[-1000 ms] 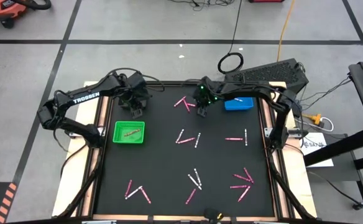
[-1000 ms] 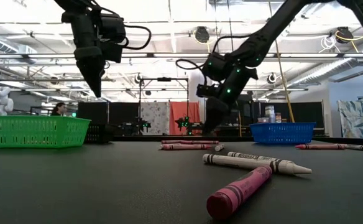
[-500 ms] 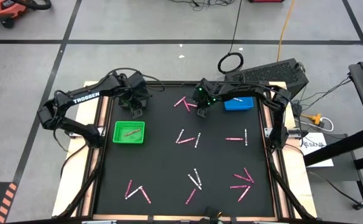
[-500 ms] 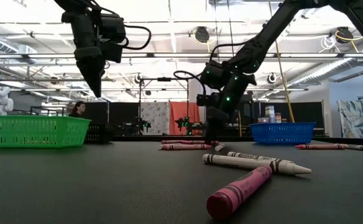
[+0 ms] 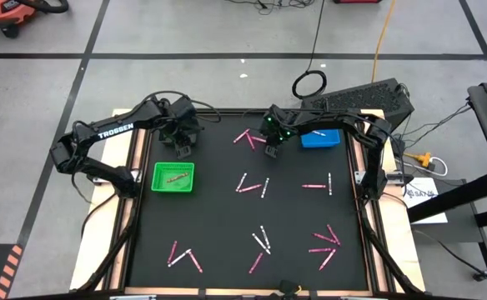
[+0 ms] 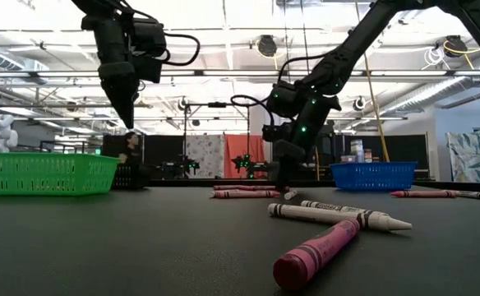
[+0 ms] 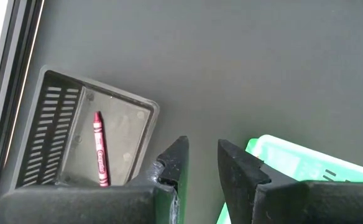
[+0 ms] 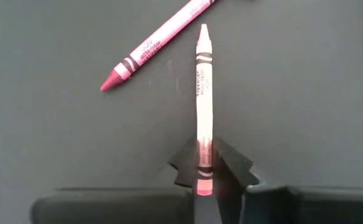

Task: Sort crayons
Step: Put the pink crayon into the green bin

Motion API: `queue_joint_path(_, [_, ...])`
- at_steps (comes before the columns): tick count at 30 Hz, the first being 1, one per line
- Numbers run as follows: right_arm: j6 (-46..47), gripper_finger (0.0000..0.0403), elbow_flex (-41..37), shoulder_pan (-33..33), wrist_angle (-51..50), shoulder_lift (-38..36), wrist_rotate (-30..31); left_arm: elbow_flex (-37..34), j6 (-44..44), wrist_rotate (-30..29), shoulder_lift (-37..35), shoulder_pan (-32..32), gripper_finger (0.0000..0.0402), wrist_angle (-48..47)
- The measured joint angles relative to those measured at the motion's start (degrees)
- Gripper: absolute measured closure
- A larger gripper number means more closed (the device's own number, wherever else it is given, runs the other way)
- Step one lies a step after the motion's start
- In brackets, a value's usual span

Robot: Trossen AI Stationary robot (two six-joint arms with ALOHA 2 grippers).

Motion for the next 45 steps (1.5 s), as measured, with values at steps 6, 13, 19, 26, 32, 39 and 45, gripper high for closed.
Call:
queue_joint_path(6, [0.6, 0.0396, 0.0, 0.0, -0.1, 0.0, 0.0, 0.0, 0.0, 0.0, 0.0, 0.0, 0.0318, 0.0])
queue_joint_path(13, [1.1, 0.0400, 1.9, 0.0, -4.9, -0.4, -0.2, 0.0, 0.0, 0.0, 0.0, 0.0, 0.0318, 0.0])
queue_joint_path(19, [0.8, 0.0402, 6.5, 0.4, -12.0, -0.8, -0.3, 0.0, 0.0, 0.9, 0.0, -0.1, 0.0318, 0.7])
queue_joint_path(26, [0.0, 0.0402, 7.7, 1.9, -13.5, -5.7, -6.5, 0.0, 0.0, 4.8, 0.0, -1.2, 0.0318, 4.2])
queue_joint_path(32, [0.9, 0.0402, 7.7, 4.4, -13.2, -12.0, -9.3, 0.0, 0.0, 11.4, 0.0, -2.9, 0.0318, 9.5])
queue_joint_path(39, [1.5, 0.0403, 7.7, 8.5, -12.0, -18.9, -9.4, 0.0, -0.8, 12.4, 0.0, -5.6, 0.0318, 17.0])
queue_joint_path(45, [2.2, 0.0403, 7.8, 11.4, -10.6, -24.3, -9.4, 0.0, -4.5, 12.5, 0.1, -8.2, 0.0318, 25.1])
